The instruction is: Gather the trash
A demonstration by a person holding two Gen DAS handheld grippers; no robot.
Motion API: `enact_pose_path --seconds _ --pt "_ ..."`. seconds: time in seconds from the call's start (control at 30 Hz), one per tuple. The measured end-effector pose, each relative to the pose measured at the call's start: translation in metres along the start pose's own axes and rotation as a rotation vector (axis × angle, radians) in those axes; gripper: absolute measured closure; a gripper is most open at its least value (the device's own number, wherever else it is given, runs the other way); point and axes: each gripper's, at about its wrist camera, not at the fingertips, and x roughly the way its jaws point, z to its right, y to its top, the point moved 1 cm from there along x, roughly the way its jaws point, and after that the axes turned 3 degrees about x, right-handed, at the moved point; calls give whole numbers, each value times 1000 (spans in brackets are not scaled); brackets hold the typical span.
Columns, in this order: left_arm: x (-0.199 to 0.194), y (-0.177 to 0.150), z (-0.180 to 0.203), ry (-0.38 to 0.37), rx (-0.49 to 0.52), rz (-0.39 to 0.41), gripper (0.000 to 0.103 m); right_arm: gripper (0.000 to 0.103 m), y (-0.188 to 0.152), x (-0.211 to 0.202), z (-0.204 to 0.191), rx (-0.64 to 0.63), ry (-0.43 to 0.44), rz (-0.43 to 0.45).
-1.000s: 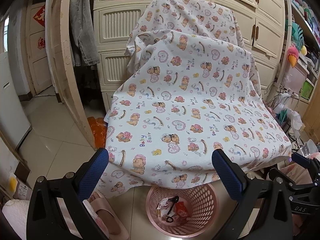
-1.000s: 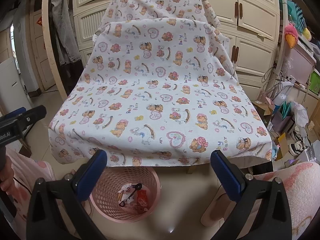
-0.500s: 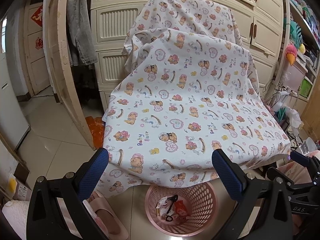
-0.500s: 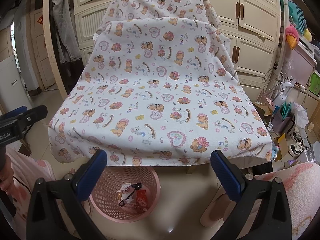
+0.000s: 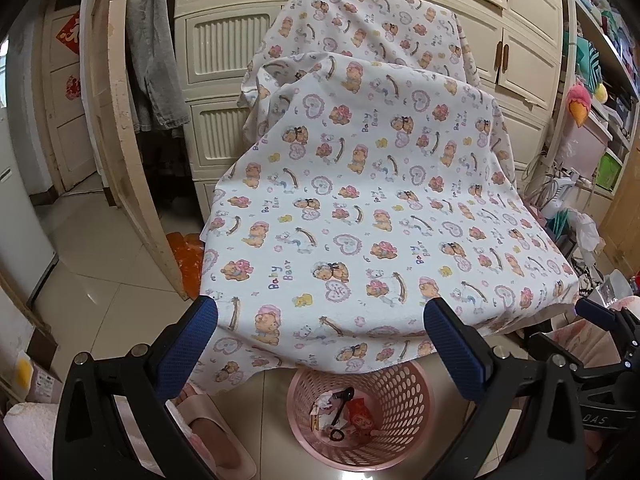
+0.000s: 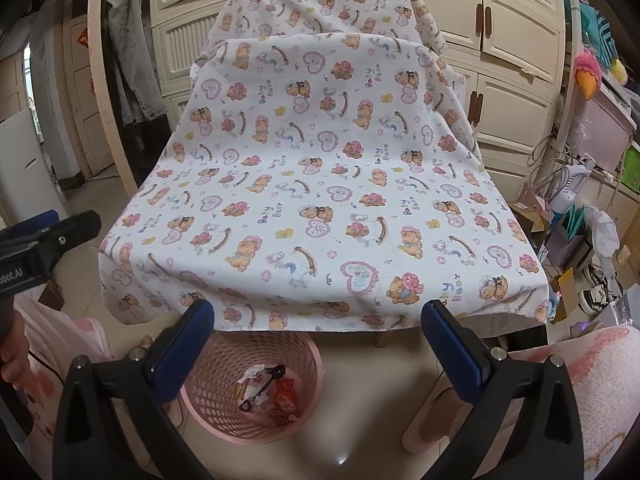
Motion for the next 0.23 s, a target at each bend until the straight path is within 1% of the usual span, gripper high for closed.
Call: enact_pose_path --seconds 0.23 --pt "6 -2 1 -3 6 -19 1 0 0 1 0 1 4 0"
